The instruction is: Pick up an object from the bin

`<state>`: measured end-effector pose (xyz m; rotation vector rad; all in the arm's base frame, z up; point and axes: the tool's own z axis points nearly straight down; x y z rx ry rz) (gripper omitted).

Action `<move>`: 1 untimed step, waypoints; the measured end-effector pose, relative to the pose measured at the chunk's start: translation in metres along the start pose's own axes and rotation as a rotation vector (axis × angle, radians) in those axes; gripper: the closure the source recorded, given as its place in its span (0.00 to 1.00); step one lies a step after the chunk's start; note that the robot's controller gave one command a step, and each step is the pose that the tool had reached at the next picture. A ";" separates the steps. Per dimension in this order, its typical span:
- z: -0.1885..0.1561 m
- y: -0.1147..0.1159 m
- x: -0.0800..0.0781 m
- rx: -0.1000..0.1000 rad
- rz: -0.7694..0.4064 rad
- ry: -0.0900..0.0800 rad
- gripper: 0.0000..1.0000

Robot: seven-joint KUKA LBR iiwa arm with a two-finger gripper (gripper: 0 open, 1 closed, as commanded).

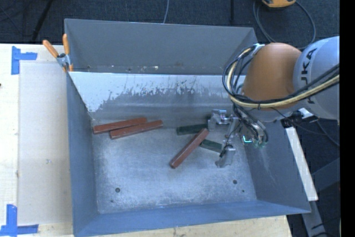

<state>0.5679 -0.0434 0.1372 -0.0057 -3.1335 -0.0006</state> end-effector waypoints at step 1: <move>-0.004 0.000 -0.002 0.001 -0.001 -0.007 0.00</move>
Offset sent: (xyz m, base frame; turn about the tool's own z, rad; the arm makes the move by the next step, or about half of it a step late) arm 0.0212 0.0298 -0.0672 -0.0684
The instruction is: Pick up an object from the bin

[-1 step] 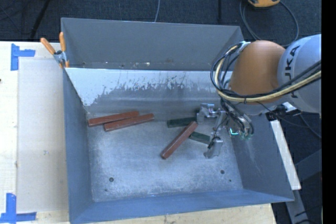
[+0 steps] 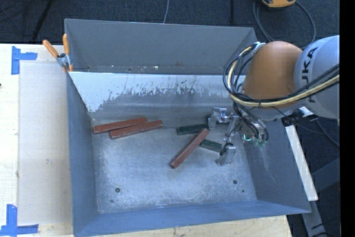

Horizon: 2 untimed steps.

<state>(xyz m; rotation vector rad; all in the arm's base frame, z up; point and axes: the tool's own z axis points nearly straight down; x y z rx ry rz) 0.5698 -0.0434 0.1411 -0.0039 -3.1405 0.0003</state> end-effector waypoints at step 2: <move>0.071 0.031 -0.020 0.000 -0.067 -0.001 1.00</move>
Offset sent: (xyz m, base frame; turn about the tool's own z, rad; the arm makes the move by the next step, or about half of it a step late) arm 0.0000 0.0000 0.0000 0.0000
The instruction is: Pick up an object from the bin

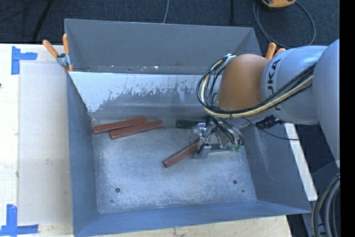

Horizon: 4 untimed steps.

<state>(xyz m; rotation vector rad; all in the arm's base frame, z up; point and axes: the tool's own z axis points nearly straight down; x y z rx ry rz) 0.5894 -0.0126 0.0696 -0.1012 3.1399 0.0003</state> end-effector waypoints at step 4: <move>-0.125 -0.007 -0.005 0.001 -0.062 -0.007 0.00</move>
Offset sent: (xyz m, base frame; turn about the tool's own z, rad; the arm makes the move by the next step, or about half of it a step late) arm 0.0000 0.0000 0.0000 0.0000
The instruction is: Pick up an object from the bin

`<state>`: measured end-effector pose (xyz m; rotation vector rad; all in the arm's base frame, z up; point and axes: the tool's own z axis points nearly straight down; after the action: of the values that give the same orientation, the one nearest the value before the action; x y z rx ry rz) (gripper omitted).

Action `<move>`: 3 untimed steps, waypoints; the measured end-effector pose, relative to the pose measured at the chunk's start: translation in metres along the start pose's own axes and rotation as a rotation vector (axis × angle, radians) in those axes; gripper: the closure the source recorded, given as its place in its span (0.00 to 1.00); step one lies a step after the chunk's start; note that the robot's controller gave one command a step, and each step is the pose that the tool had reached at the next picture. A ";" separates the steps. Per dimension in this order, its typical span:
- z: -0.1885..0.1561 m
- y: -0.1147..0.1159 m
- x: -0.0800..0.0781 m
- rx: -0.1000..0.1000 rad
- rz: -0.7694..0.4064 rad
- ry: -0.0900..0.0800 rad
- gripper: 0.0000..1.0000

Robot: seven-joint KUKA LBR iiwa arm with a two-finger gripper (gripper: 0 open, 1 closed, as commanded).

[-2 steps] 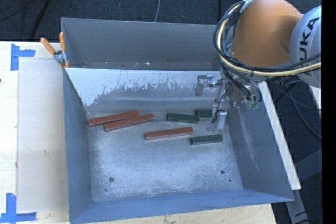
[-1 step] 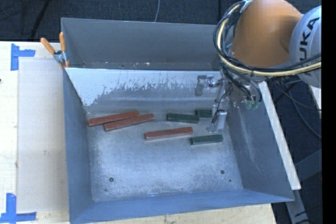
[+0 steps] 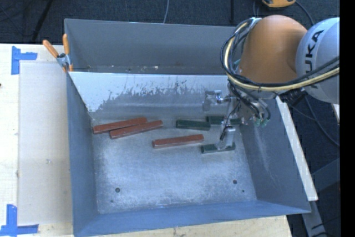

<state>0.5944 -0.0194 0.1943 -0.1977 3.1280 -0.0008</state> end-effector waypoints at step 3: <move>0.123 -0.036 0.016 0.000 0.044 0.005 1.00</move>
Offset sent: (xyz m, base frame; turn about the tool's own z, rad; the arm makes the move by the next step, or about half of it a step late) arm -0.0110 -0.0380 -0.1243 0.0437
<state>0.5845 -0.0573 0.0709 -0.1295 3.1366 -0.0010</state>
